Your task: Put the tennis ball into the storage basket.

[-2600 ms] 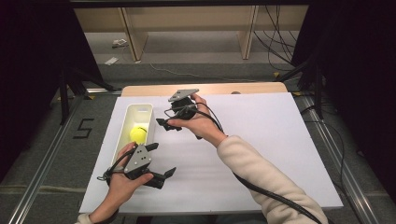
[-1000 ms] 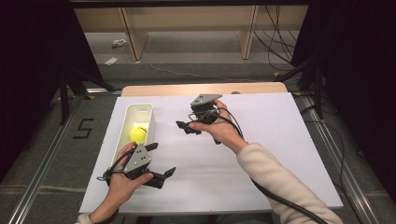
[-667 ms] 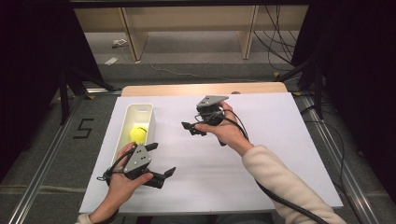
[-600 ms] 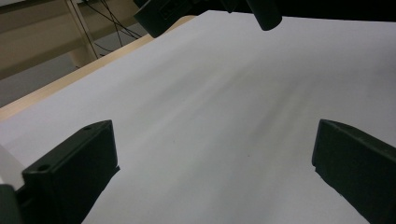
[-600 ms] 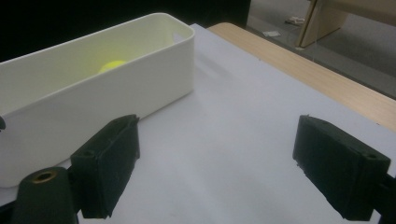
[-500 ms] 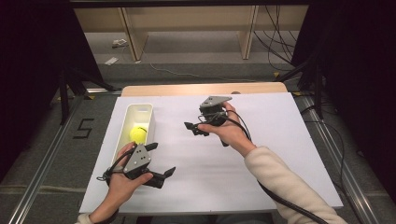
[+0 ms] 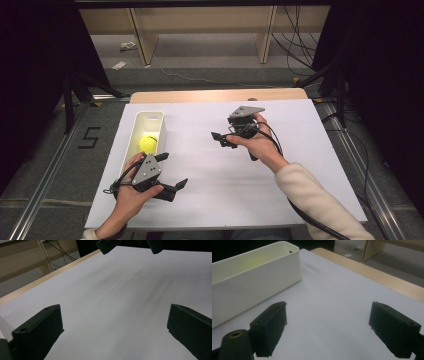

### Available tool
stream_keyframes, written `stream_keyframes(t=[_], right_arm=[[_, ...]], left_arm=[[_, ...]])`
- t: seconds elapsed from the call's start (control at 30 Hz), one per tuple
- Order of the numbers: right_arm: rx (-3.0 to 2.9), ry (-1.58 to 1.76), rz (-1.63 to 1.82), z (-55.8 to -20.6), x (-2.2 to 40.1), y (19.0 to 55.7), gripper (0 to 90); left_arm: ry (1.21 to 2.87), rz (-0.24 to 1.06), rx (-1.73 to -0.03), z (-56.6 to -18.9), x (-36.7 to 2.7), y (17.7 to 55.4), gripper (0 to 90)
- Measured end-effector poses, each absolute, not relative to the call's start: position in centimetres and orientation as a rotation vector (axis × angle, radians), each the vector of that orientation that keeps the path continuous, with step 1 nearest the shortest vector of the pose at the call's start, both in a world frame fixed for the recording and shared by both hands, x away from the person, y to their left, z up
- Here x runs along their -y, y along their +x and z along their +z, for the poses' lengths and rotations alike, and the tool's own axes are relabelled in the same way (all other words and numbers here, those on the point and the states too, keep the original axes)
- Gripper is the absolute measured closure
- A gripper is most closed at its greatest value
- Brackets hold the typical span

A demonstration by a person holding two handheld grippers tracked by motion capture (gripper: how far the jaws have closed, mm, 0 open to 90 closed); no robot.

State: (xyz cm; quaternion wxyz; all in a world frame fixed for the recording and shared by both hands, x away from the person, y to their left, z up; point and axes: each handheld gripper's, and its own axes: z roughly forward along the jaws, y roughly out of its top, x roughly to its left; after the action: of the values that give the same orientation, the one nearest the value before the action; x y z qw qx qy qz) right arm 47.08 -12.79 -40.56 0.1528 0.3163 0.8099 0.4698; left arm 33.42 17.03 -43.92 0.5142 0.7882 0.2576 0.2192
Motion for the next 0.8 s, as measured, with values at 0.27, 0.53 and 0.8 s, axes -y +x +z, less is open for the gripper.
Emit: stream_keyframes(t=[0.27,0.53,0.8], right_arm=[[-2.289,0.957,1.334,-41.0,15.5,46.6,15.4],[-2.264,0.988,1.323,-41.2,17.8,45.7,15.4],[-2.238,1.019,1.307,-41.4,20.0,44.9,15.4]], left_arm=[[1.896,0.529,-0.621,-43.9,-17.0,33.4,0.0],[1.895,0.529,-0.624,-43.9,-17.0,33.4,0.0],[1.896,0.533,-0.623,-43.9,-17.1,33.4,0.0]])
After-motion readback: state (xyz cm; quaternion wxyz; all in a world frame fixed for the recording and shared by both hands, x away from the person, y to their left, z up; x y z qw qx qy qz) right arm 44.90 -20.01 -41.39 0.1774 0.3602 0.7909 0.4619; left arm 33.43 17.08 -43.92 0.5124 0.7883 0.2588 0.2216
